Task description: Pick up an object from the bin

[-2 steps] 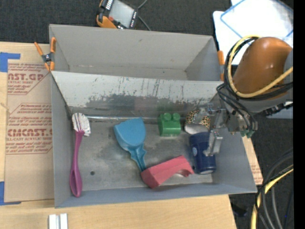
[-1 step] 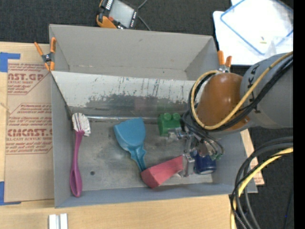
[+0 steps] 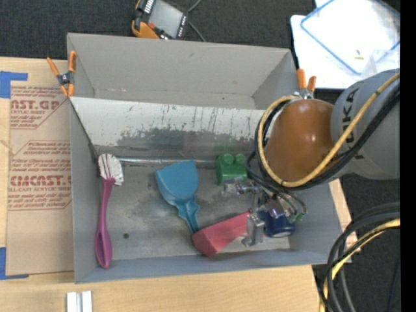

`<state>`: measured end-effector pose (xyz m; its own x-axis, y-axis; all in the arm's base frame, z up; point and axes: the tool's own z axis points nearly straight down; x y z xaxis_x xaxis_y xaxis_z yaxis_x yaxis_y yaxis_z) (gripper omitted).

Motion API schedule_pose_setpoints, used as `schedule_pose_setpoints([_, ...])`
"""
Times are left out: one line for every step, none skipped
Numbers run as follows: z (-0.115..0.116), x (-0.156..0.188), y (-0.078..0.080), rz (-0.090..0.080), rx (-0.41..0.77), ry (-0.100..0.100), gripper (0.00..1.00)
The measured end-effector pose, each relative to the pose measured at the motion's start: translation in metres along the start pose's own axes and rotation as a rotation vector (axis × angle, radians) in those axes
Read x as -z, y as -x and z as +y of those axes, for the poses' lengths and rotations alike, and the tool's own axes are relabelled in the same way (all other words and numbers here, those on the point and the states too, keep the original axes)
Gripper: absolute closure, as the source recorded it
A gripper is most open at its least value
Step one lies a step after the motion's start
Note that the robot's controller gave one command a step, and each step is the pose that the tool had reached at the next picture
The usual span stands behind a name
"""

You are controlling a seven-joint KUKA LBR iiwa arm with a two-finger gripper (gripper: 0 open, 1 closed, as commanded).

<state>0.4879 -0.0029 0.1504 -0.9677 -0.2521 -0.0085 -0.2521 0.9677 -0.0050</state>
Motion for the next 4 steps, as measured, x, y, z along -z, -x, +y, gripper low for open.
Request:
schedule_pose_setpoints([0.004, -0.048, 0.009, 0.009, 0.061, 0.006, 0.0])
schedule_pose_setpoints([0.006, -0.079, 0.004, -0.018, 0.201, -0.004, 0.0])
schedule_pose_setpoints([-0.005, -0.081, -0.01, 0.008, 0.031, 0.007, 1.0])
schedule_pose_setpoints([-0.005, -0.081, -0.01, 0.008, 0.031, 0.007, 1.0])
